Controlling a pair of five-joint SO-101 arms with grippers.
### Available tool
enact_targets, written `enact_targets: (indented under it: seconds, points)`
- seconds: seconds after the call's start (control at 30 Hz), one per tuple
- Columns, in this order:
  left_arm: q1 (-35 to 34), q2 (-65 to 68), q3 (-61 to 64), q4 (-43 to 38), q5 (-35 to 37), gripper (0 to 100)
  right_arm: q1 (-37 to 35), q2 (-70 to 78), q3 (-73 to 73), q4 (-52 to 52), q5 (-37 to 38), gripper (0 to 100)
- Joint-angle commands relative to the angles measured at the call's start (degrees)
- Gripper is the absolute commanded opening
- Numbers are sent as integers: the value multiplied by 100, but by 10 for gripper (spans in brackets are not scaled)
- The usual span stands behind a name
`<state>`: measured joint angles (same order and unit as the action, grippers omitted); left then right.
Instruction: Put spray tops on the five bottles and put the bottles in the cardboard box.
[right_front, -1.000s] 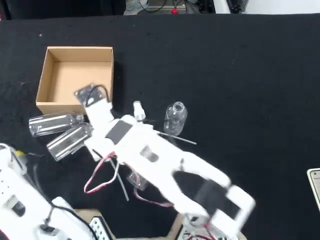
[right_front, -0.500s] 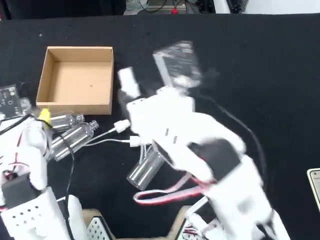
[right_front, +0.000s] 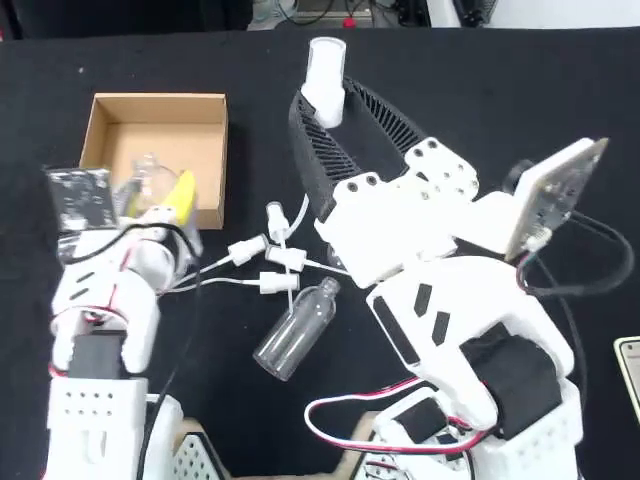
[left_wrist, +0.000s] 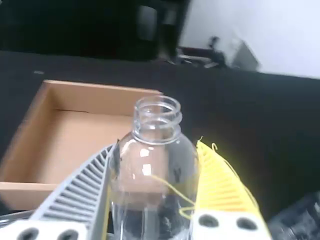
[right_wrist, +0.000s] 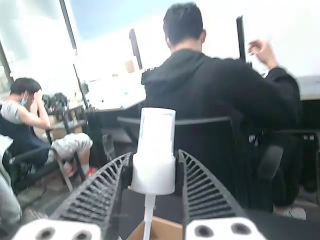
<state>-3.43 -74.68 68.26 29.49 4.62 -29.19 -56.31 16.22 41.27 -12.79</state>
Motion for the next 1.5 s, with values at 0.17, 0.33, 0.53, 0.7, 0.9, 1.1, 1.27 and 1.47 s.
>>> enact_targets:
  seconds: [0.17, 0.33, 0.53, 0.7, 0.9, 1.1, 1.27, 1.47]
  points:
    - [1015, 26, 1121, -1310, 18, 77, 79, -84, 400, -1029, -589, 60]
    - [1033, 26, 1244, -1336, 26, 77, 70, -84, 1323, -2409, -563, 57]
    - [998, 26, 1262, -1855, 26, 77, 70, -84, 1569, -2778, -563, 57]
    - [980, 26, 1640, -3130, 18, 77, 88, -75, 1578, -2778, -563, 57]
    - [1024, 26, 1938, -3323, 18, 79, 62, 312, 1516, -2857, -563, 60]
    - [1042, 26, 2026, -3314, 18, 80, 62, 1103, 1297, -3182, -563, 60]
    - [1042, 26, 2026, -3305, 18, 80, -167, 1358, 1270, -3209, -563, 60]
    - [1042, 26, 2044, -3262, 26, 80, -167, 1587, 1130, -3218, -554, 60]
